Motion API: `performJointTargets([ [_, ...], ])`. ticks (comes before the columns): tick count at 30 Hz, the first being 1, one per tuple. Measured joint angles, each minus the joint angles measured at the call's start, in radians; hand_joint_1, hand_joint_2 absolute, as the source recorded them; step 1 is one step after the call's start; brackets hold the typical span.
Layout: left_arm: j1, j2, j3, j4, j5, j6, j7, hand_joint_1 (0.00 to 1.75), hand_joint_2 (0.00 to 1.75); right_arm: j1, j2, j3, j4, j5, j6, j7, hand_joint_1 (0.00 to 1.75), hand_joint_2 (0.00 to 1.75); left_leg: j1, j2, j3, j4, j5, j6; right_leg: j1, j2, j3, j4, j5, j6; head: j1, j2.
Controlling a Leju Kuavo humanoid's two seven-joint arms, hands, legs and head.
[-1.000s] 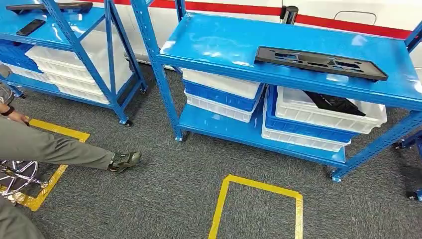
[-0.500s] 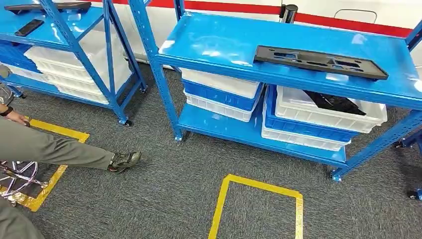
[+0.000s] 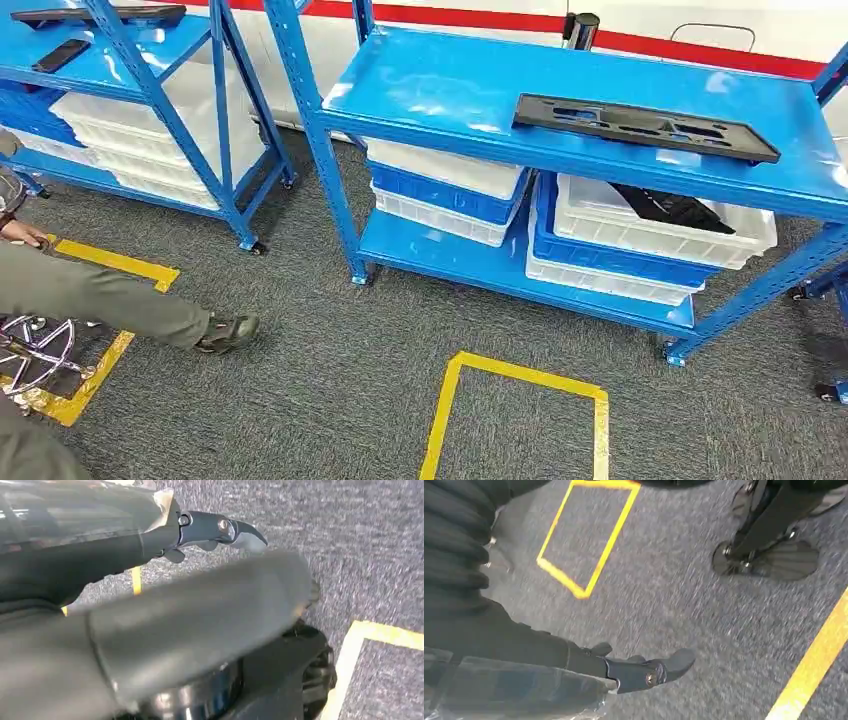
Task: Take the parts from the cabinet and place them on the table.
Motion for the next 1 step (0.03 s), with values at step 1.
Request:
performJointTargets([
  [1, 0.005, 0.0, 0.023, -0.005, -0.018, -0.004, 0.0, 0.0, 1.75, 0.006, 0.002, 0.008, -0.002, -0.02, 0.003, -0.003, 0.0, 1.75, -0.001, 0.0, 0.0, 0.0, 0.0, 0.0, 0.0, 0.0, 0.0, 0.0, 0.0, 0.0, 0.0, 0.0],
])
